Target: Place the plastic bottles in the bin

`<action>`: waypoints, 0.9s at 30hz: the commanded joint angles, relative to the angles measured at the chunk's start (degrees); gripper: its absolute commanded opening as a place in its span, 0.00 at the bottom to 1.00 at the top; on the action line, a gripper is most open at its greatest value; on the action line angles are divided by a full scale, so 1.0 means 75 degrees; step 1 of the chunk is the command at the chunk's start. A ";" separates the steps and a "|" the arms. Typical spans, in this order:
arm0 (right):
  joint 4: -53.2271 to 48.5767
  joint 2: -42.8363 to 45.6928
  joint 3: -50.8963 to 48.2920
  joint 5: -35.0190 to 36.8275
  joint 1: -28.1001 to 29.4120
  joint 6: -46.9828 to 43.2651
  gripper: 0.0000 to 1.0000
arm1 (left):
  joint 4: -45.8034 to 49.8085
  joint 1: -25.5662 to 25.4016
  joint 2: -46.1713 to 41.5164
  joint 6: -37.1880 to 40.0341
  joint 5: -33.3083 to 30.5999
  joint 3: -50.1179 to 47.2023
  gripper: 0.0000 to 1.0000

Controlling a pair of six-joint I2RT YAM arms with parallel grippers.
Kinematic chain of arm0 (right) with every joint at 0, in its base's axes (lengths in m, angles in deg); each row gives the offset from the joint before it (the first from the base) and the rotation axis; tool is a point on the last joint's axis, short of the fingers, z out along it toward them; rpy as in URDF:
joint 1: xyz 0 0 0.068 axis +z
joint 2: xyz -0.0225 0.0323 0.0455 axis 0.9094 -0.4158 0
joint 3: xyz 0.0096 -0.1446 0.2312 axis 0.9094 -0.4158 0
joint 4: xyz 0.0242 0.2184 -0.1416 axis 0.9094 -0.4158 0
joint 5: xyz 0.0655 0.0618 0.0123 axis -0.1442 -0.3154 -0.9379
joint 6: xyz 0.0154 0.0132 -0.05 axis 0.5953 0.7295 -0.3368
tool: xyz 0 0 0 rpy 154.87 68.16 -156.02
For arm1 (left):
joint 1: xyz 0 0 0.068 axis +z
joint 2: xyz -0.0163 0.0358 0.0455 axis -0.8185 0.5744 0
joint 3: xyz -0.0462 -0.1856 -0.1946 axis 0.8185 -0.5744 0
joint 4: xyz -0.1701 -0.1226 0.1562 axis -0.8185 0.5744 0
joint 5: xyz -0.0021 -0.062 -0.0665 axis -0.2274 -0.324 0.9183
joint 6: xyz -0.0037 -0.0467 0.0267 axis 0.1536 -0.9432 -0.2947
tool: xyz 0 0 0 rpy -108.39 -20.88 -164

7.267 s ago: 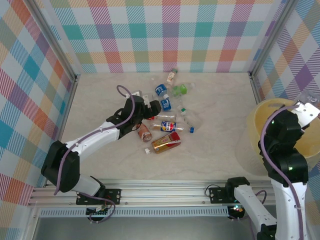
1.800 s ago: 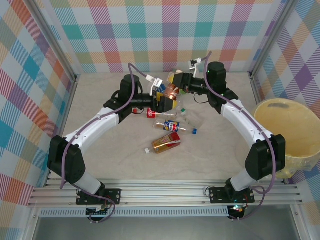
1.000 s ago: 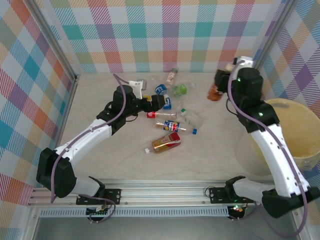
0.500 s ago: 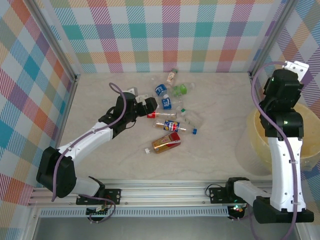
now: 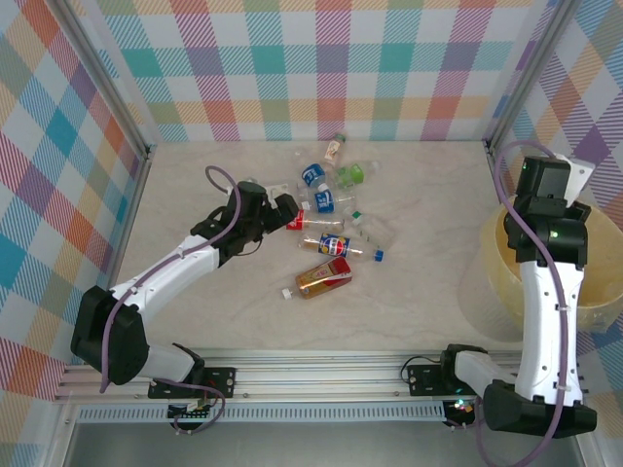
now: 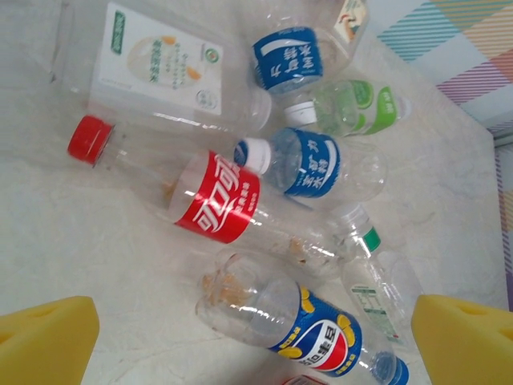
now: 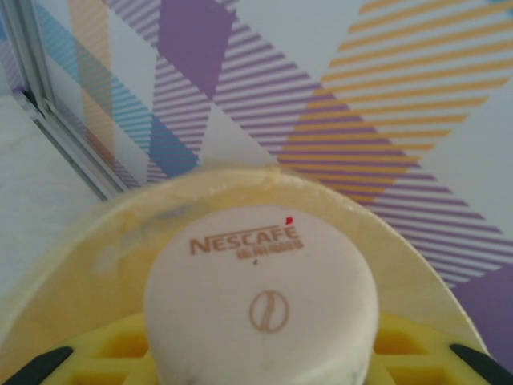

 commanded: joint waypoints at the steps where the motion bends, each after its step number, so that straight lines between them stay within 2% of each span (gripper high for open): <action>1: -0.0420 -0.0061 -0.0290 0.0145 -0.0205 0.0276 0.57 | 0.0716 0.0033 0.0054 -0.0471 -0.0169 0.0171 1.00; 3: -0.0477 -0.0117 -0.0216 0.0068 -0.0209 0.0416 0.73 | 0.0859 0.0036 0.0027 -0.0608 -0.0220 0.0104 1.00; 13: -0.0188 0.0094 -0.0110 -0.0751 -0.0203 0.0778 1.00 | 0.0970 0.0034 -0.0009 -0.0652 -0.0171 -0.0120 1.00; 19: 0.0428 0.0629 -0.0386 -0.1685 -0.0208 0.0907 1.00 | 0.0869 0.0035 0.0077 -0.0017 -0.0001 -0.0116 1.00; 24: 0.0852 0.1058 -0.0467 -0.2712 -0.0198 0.1090 1.00 | 0.0560 0.0038 0.0121 0.1329 0.0689 -0.0114 1.00; 27: 0.1306 0.1292 -0.0640 -0.3827 -0.0205 0.1152 1.00 | 0.0664 0.0027 0.0212 0.2213 0.1281 -0.0056 1.00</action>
